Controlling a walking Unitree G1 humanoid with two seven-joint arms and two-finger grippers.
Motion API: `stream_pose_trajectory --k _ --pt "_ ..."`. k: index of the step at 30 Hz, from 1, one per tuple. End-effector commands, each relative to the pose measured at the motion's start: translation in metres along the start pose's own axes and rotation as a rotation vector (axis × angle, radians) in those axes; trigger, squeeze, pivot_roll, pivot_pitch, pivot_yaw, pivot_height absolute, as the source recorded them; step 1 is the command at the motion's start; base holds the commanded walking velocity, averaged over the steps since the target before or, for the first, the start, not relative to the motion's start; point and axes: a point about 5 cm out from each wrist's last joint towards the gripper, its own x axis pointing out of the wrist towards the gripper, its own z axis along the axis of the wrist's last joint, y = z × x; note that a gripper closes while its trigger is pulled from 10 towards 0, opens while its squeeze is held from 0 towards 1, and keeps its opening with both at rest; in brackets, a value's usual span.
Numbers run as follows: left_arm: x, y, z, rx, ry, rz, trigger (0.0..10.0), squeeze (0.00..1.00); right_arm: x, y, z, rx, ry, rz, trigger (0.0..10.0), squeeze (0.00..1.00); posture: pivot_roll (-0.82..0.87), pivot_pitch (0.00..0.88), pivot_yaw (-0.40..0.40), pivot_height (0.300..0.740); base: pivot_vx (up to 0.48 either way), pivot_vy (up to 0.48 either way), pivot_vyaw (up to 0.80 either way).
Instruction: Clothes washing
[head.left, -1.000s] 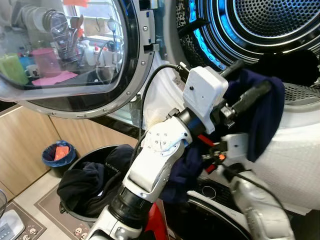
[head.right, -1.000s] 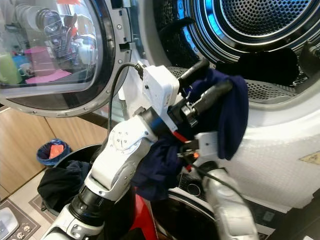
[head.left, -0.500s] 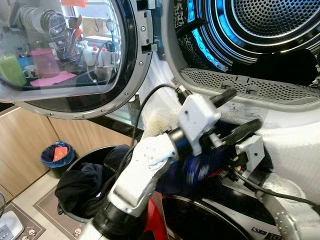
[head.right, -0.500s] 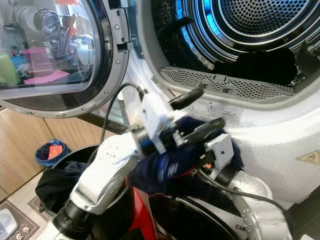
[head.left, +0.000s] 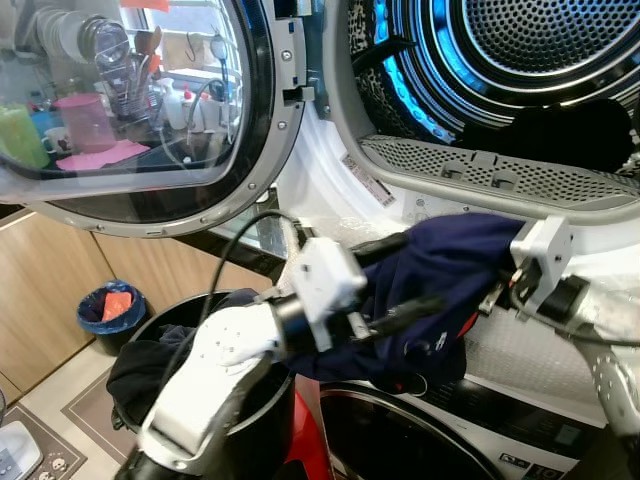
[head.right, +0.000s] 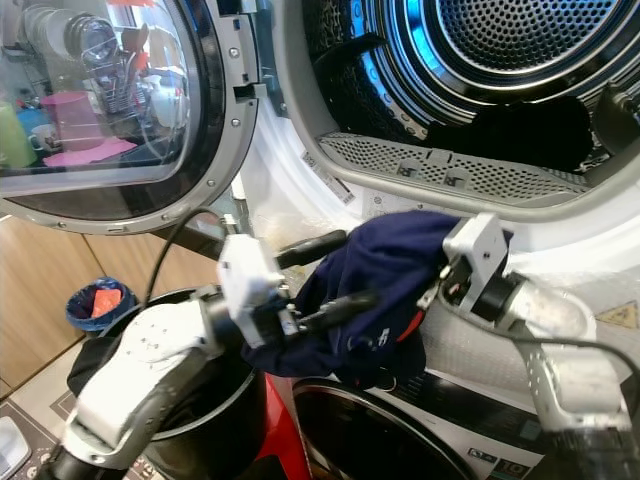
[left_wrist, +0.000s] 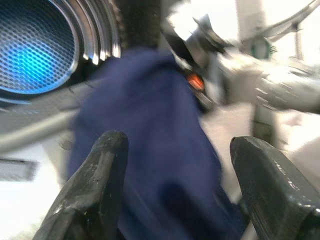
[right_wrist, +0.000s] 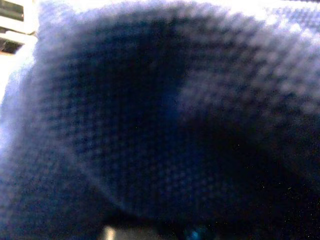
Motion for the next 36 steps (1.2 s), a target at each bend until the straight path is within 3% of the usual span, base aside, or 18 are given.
stream_pose_trajectory --k 1,4,15,26,30,32,36 --pt "-0.004 -0.003 0.003 -0.015 0.008 -0.027 10.0 0.0 -0.001 -0.009 0.018 -0.05 -0.067 -0.004 0.0 0.0 0.1 0.0 -0.02 0.74 0.0 0.0 0.0" --pt "-0.018 -0.006 0.001 -0.036 0.051 -0.038 10.0 0.0 0.009 -0.022 0.04 -0.084 -0.132 0.018 0.0 0.0 0.1 0.0 -0.028 0.74 0.0 0.0 0.0" --pt "-0.039 -0.01 0.003 -0.101 0.113 0.016 10.0 0.0 0.036 -0.045 0.083 -0.075 -0.257 0.09 0.0 0.0 0.12 0.0 -0.066 0.74 0.0 0.0 0.0" --pt "-0.05 -0.029 0.006 -0.147 0.151 0.078 10.0 0.0 0.069 -0.059 0.12 -0.058 -0.245 0.122 0.0 0.0 0.13 0.002 -0.125 0.74 0.0 0.0 0.0" --pt "-0.052 -0.037 0.009 -0.169 0.156 0.104 10.0 0.0 0.079 -0.059 0.13 -0.054 -0.237 0.155 0.0 0.0 0.13 0.047 -0.147 0.74 0.0 0.0 0.0" --pt "-0.055 -0.045 0.01 -0.206 0.158 0.141 10.0 0.0 0.092 -0.055 0.138 -0.062 -0.194 0.181 0.0 0.0 0.12 0.08 -0.161 0.74 0.0 0.0 0.0" --pt "-0.055 -0.053 0.012 -0.234 0.155 0.167 10.0 0.0 0.095 -0.055 0.146 -0.081 -0.177 0.186 0.0 0.0 0.11 0.136 -0.184 0.74 0.0 0.0 0.0"
